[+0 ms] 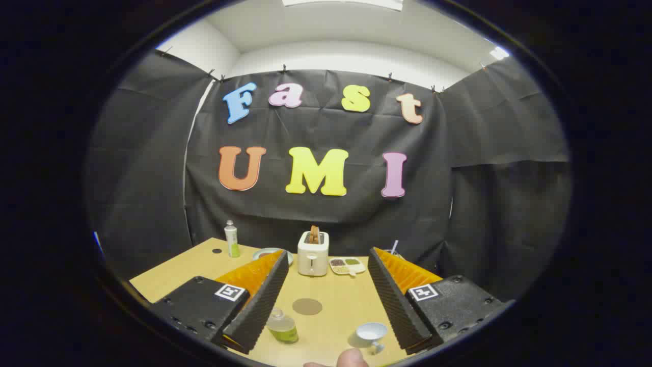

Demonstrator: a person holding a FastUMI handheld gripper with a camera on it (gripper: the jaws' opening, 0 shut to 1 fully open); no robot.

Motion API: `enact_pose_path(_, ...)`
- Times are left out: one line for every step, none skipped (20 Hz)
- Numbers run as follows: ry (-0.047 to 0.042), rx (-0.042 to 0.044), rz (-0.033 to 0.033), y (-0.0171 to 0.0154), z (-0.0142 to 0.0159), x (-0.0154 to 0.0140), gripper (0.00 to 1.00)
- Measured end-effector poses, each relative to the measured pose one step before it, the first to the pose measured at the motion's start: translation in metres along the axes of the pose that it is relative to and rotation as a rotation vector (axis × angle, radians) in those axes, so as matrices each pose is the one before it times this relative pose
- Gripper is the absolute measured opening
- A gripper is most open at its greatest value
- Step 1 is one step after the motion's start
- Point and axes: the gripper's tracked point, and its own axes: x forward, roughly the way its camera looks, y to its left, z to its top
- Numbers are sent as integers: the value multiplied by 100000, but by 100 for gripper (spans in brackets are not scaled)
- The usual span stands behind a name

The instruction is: Take the bottle from table, then pour the juice into the cup, finally place the bottle on the coaster

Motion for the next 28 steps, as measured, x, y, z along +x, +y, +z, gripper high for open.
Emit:
enact_pose_path(-175, 437, -215, -101, 133, 51, 100)
enact_pose_path(211, 488, 23, -45, 109, 84, 100)
enact_pose_path(820, 165, 37, 43, -99, -20, 100)
enact_pose_path(802, 447, -133, -29, -121, -111, 100)
enact_pose_path(370, 859, 41, -41, 123, -14, 100)
enact_pose_path(6, 424, -60, -86, 43, -133, 100)
enact_pose_path(-130, -322, 6, -77, -52, -29, 100)
enact_pose_path(402, -674, 164, -39, -75, -43, 100)
enact_pose_path(386, -216, 606, 57, -261, -178, 100)
enact_pose_path(289, 194, 700, 58, -44, -197, 100)
enact_pose_path(85, 27, 503, -64, -44, -176, 100)
enact_pose_path(-123, 24, 109, -156, -1, -238, 100)
enact_pose_path(-186, 208, -49, -92, -63, -192, 100)
enact_pose_path(-159, 606, -32, -20, -10, -326, 100)
enact_pose_path(266, 1189, 151, 69, -207, -156, 100)
enact_pose_path(1, 914, 549, 265, -70, -198, 100)
enact_pose_path(-122, 593, 224, 176, -37, -78, 100)
enact_pose_path(234, 273, 610, 217, -156, -190, 100)
enact_pose_path(553, 32, 562, 197, -435, -251, 100)
enact_pose_path(612, -205, 322, 194, -332, -261, 100)
enact_pose_path(689, -148, 433, 234, -481, -244, 100)
enact_pose_path(709, 287, 1132, 518, -386, -228, 100)
enact_pose_path(1107, 39, 1313, 781, -677, -78, 100)
enact_pose_path(1211, -103, 1493, 656, -795, -126, 100)
enact_pose_path(1521, -24, 912, 591, -874, -9, 100)
enact_pose_path(1331, 237, 852, 479, -967, -48, 100)
enact_pose_path(1493, 236, 689, 479, -846, 41, 100)
enact_pose_path(1546, -20, 327, 395, -1032, 52, 100)
